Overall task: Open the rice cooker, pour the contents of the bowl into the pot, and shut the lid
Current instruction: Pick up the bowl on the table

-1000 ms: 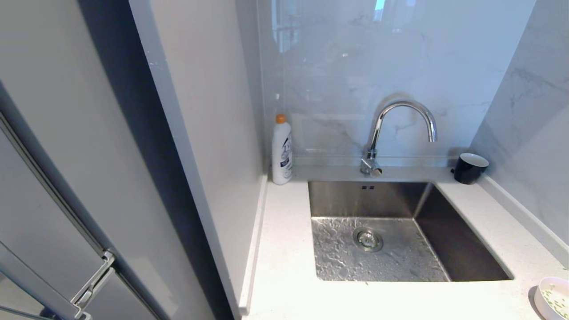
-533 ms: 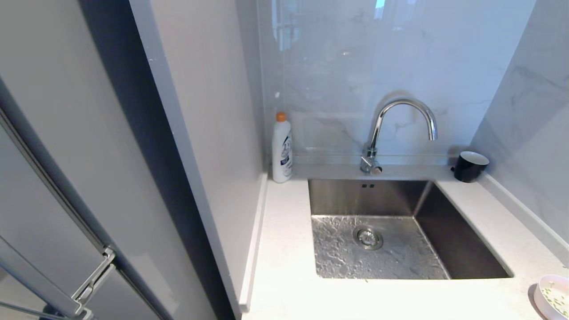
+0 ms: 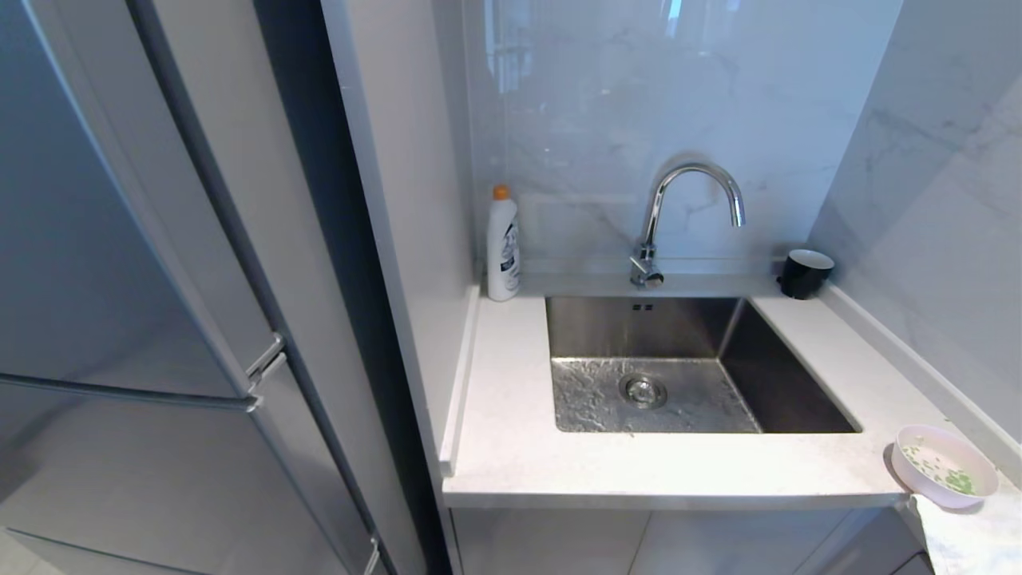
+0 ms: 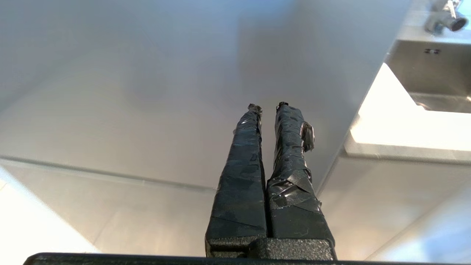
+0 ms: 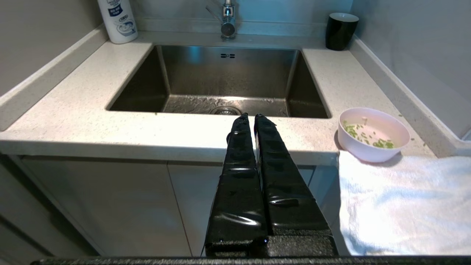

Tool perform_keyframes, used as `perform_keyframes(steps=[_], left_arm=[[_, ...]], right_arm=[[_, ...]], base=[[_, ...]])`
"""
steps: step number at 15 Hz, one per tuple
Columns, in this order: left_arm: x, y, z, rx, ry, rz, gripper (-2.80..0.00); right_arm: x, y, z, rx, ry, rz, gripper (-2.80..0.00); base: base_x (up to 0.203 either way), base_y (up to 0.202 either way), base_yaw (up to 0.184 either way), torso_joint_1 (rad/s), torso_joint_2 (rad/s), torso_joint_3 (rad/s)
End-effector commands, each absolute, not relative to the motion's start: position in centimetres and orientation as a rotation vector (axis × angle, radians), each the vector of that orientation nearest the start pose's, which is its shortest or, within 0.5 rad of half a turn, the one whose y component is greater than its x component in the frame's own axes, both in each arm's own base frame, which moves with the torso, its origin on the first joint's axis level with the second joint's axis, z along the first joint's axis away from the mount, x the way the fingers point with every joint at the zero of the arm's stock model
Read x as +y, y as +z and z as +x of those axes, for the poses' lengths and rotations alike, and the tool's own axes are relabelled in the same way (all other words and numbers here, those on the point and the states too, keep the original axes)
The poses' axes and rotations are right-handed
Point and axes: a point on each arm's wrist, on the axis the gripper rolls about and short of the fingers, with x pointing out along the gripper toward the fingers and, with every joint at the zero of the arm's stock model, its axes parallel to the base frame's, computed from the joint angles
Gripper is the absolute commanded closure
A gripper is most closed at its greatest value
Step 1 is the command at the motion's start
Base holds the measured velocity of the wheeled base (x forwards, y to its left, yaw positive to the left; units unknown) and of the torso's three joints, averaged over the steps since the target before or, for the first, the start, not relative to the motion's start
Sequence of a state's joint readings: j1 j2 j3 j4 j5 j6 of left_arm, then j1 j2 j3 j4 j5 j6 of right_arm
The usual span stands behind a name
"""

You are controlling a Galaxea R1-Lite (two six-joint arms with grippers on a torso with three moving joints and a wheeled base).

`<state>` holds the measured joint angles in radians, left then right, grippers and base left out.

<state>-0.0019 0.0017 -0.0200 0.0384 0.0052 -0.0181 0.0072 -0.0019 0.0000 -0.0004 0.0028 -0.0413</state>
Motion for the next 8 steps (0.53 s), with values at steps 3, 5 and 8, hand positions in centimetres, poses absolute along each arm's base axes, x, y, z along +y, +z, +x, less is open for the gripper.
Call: perform_keyframes(steps=[3, 5, 8], left_arm=[[0.02, 7.71, -2.42, 0.020, 0.003, -0.018, 0.00], [0.02, 7.71, -2.42, 0.020, 0.003, -0.018, 0.00], [0.02, 7.71, -2.42, 0.020, 0.003, -0.018, 0.00]], right_arm=[[-0.01, 7.56, -2.29, -0.003, 0.009, -0.040, 0.00], [-0.01, 7.58, -2.28, -0.003, 0.009, -0.037, 0.00], [-0.02, 7.59, -2.28, -0.004, 0.008, -0.021, 0.00]], base=[[-0.042, 0.000, 0.000, -0.002, 0.00, 0.000], [0.000, 0.000, 0.000, 0.014, 0.00, -0.004], [0.000, 0.000, 0.000, 0.000, 0.00, 0.000]])
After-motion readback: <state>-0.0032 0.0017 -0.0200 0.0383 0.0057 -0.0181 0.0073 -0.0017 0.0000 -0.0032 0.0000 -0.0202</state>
